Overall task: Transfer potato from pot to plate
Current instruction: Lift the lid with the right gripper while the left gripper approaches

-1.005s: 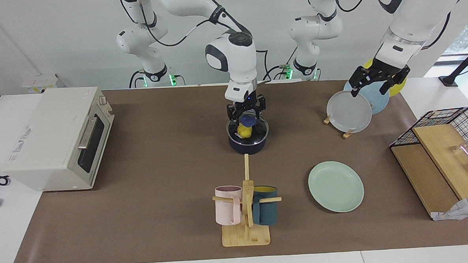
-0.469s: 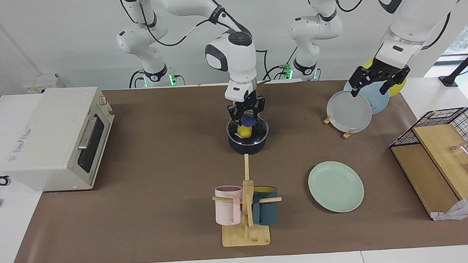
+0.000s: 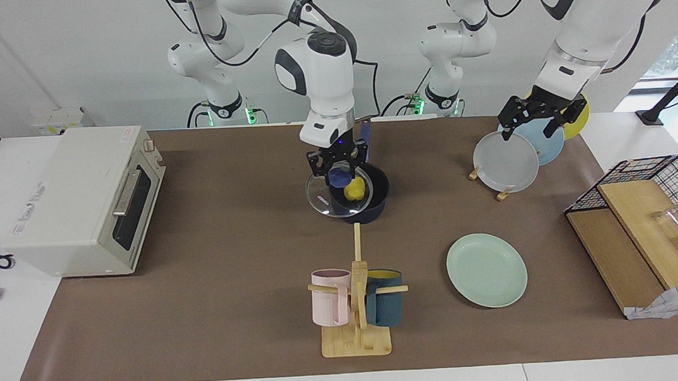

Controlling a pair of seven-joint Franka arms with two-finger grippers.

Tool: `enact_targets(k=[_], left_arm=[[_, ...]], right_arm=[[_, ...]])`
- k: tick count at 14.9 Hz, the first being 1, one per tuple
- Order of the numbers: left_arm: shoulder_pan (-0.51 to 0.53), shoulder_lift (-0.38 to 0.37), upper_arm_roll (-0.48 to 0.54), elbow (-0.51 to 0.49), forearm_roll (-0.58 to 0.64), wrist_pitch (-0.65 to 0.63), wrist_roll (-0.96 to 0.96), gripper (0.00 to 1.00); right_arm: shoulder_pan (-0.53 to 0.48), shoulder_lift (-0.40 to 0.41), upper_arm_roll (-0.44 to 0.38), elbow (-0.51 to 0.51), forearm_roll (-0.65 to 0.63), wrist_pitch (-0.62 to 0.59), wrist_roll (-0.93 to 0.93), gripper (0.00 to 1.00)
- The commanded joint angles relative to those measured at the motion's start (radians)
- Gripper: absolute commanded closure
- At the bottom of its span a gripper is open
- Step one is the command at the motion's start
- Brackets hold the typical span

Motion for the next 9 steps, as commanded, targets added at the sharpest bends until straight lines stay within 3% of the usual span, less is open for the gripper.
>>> enact_targets(k=[1,4,6,9], left_arm=[[-0.134,-0.066,0.006,-0.11,0.015,0.039,-0.158,0.0],[-0.309,-0.077,0.004,-0.24,-0.037,0.16,-0.413,0.0],[-0.392,-0.077,0.003,-0.343,-0.099,0.287,-0.479,0.0],[-0.51,0.018,0.004,-0.448,-0.104,0.505,-0.527,0.0]], right_arm=[[-0.107,-0.028,0.008,-0.001,0.017,-0.082,-0.186,0.74],[-0.262,-0.06,0.01,-0.044,0.017,-0.156,-0.376,0.74],[-0.337,-0.086,0.01,-0.102,0.017,-0.156,-0.468,0.74],[-0.4,-0.12,0.008,-0.209,0.017,-0.075,-0.508,0.74]])
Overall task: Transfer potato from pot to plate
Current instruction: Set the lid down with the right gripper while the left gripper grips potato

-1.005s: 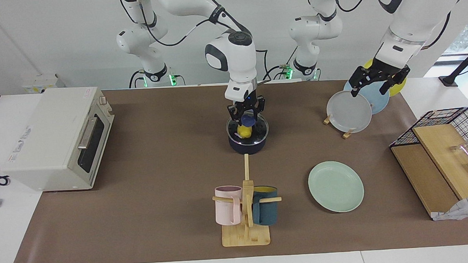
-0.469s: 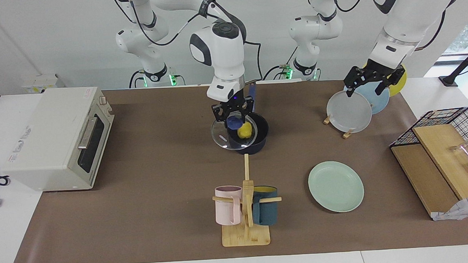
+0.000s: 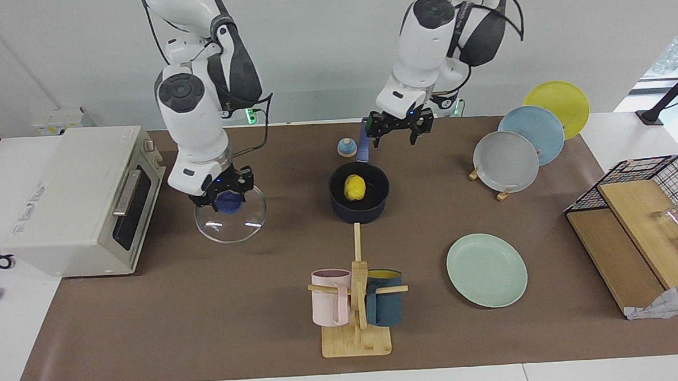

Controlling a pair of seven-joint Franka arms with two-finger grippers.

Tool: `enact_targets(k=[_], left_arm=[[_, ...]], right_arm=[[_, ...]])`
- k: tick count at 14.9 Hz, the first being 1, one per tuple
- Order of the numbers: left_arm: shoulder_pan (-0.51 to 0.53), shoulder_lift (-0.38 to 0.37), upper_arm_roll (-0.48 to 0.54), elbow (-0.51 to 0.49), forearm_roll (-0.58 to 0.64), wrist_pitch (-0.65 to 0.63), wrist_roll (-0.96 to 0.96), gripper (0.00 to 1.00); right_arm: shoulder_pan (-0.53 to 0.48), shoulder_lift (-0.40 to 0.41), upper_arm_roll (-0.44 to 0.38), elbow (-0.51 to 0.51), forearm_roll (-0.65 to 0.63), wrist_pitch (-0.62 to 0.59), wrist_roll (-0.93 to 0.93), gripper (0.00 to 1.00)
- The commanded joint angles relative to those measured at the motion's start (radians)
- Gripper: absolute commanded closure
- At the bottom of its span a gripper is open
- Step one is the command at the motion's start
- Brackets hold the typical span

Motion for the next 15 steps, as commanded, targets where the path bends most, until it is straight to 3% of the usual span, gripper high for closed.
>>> enact_targets(k=[1,5,15], left_arm=[[-0.088,0.081,0.024,-0.096,-0.018,0.192,-0.021,0.0],[-0.096,0.135,0.021,-0.111,-0.018,0.246,-0.021,0.0],[-0.144,0.235,0.023,-0.124,-0.018,0.336,-0.112,0.0]], right_arm=[[-0.071,-0.084,0.016,-0.18,0.012,0.132,-0.052,0.74],[-0.153,-0.117,0.016,-0.345,0.013,0.34,-0.157,0.74],[-0.216,-0.117,0.016,-0.48,0.013,0.522,-0.206,0.73]])
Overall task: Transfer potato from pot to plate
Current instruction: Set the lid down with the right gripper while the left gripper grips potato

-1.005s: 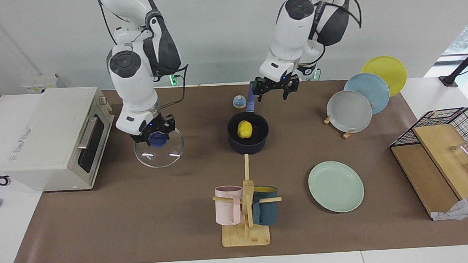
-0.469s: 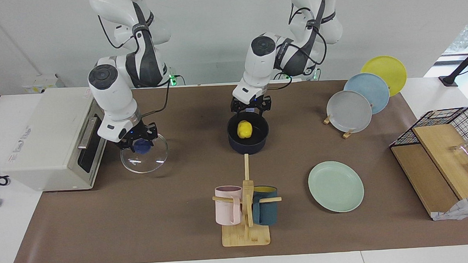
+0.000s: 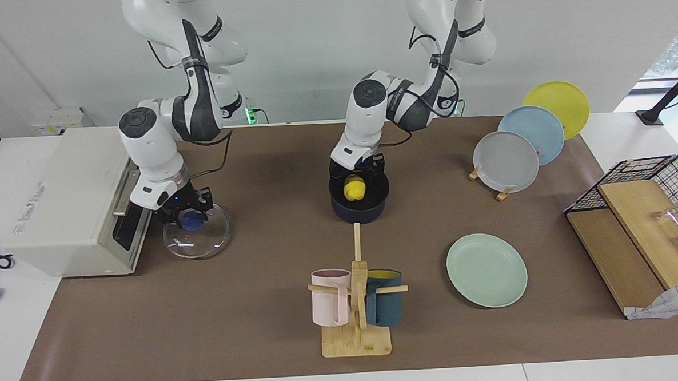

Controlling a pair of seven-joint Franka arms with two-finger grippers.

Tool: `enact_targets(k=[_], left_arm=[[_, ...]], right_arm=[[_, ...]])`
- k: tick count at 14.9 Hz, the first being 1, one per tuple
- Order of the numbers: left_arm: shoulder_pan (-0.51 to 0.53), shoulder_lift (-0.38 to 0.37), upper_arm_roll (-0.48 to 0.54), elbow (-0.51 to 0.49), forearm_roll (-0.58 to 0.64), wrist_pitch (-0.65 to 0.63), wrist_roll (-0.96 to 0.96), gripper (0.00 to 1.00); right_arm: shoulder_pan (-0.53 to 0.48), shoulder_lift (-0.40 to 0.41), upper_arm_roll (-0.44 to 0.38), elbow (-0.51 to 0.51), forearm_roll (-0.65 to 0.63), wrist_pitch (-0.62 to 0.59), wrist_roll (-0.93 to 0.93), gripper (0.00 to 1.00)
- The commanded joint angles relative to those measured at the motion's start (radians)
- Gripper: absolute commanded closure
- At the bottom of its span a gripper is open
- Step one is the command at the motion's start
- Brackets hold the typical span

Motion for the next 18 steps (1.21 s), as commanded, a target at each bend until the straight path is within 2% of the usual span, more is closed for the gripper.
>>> enact_targets(k=[1,4,5,7,10,11,12,13,16,17,18], left_arm=[[-0.029,0.01,0.019,-0.014,-0.016,0.038,-0.024,0.0],[-0.029,0.026,0.019,-0.014,-0.016,0.039,-0.032,0.0],[-0.029,0.033,0.019,-0.014,-0.016,0.041,-0.037,0.0],[-0.029,0.034,0.019,-0.014,-0.016,0.046,-0.044,0.0],[-0.026,0.034,0.019,-0.014,-0.016,0.046,-0.041,0.0],[-0.026,0.034,0.019,-0.014,-0.016,0.046,-0.04,0.03],[-0.026,0.034,0.019,-0.014,-0.016,0.046,-0.038,0.13],[-0.025,0.034,0.019,-0.014,-0.016,0.043,-0.035,0.28],[-0.017,0.034,0.019,-0.012,-0.016,0.029,-0.031,0.94],[-0.017,0.034,0.019,-0.011,-0.016,0.027,-0.029,1.0],[-0.015,0.034,0.019,-0.008,-0.016,0.027,-0.029,1.0]], right_arm=[[-0.024,-0.041,0.015,-0.072,0.013,0.068,-0.031,0.73],[-0.029,-0.019,0.015,-0.089,0.013,0.103,-0.034,0.72],[-0.029,-0.018,0.015,-0.087,0.012,0.102,-0.035,0.61],[-0.026,-0.015,0.015,-0.07,0.012,0.085,-0.032,0.0],[-0.012,-0.004,0.015,0.049,0.012,-0.066,-0.02,0.0],[-0.012,-0.008,0.018,0.084,0.012,-0.125,-0.006,0.0],[-0.007,-0.013,0.019,0.12,0.012,-0.178,0.014,0.0],[0.008,-0.021,0.019,0.164,0.012,-0.25,0.04,0.0],[0.017,-0.021,0.019,0.34,0.012,-0.433,0.107,0.0],[0.017,-0.021,0.018,0.397,0.01,-0.49,0.129,0.0],[0.014,-0.025,0.018,0.457,0.007,-0.563,0.153,0.0]])
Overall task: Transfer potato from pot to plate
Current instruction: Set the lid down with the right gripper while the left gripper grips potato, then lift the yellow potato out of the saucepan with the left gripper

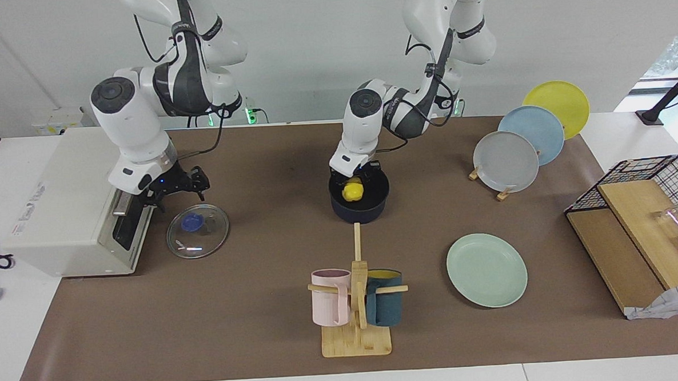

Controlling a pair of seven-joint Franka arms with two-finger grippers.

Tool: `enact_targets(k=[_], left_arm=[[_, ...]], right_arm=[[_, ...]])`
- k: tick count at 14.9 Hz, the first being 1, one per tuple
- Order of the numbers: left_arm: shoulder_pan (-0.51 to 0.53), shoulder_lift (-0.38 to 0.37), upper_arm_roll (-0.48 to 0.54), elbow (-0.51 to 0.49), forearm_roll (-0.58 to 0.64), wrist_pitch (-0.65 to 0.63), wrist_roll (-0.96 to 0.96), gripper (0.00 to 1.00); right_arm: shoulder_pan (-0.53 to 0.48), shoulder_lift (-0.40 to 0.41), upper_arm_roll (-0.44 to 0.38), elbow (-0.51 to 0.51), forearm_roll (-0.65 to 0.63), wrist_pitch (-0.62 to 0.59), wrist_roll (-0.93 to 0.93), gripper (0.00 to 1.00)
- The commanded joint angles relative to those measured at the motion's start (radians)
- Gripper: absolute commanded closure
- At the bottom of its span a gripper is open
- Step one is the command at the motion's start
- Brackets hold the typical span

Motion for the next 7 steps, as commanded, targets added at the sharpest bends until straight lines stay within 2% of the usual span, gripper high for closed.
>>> enact_targets(k=[1,2,4,7], left_arm=[[-0.007,0.005,0.015,-0.008,-0.014,0.005,0.004,1.0],[-0.007,0.001,0.015,-0.006,-0.014,0.0,0.003,1.0],[-0.006,-0.012,0.021,0.01,-0.014,-0.04,0.003,1.0],[0.032,-0.065,0.022,0.084,-0.014,-0.17,0.006,1.0]], right_arm=[[-0.014,0.009,0.001,0.189,0.0,-0.185,0.074,0.0],[-0.016,0.011,-0.001,0.253,-0.008,-0.251,0.101,0.0],[-0.02,0.006,-0.007,0.318,-0.008,-0.352,0.135,0.0],[-0.024,-0.01,-0.027,0.321,-0.008,-0.389,0.145,0.0]])
